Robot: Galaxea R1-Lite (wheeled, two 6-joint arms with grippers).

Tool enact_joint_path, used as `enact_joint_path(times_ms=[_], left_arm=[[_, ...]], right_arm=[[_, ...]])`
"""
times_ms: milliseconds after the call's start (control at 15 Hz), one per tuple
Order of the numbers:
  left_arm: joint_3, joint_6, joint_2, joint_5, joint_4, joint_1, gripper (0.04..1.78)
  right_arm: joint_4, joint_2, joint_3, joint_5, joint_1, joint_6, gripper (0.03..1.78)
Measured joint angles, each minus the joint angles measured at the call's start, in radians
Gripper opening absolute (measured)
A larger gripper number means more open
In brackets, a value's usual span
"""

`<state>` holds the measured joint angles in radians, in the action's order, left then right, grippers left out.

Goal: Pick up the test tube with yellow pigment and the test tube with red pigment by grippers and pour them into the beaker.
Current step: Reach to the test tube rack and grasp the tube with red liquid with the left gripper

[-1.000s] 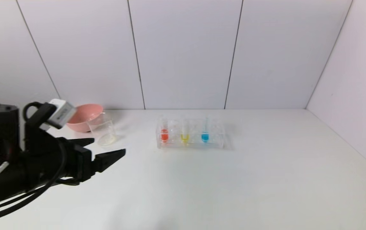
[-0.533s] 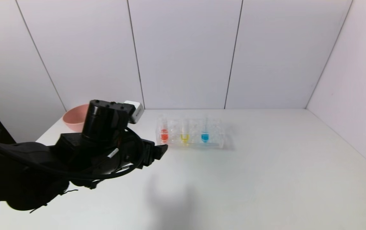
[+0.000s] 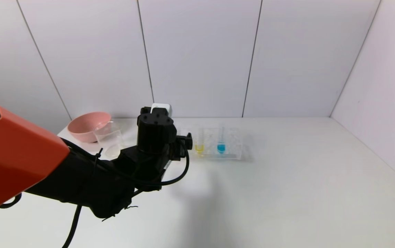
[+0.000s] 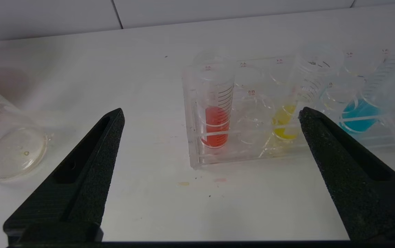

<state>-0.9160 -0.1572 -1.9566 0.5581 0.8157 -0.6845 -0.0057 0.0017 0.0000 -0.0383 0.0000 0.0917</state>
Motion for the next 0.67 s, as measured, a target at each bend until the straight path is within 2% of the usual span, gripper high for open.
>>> enact_joint_path(times_ms=[400,667], left_arm=[[-0.043,0.010,-0.106,0.024,0.085,0.009,1.76],[-0.046,0.065,-0.151,0.024,0.197,0.010,1.76]], right_arm=[[0.000,0.000,0.000,0.000,0.000,0.000,1.71],[0.000,0.000,0.000,0.000,0.000,0.000,1.71]])
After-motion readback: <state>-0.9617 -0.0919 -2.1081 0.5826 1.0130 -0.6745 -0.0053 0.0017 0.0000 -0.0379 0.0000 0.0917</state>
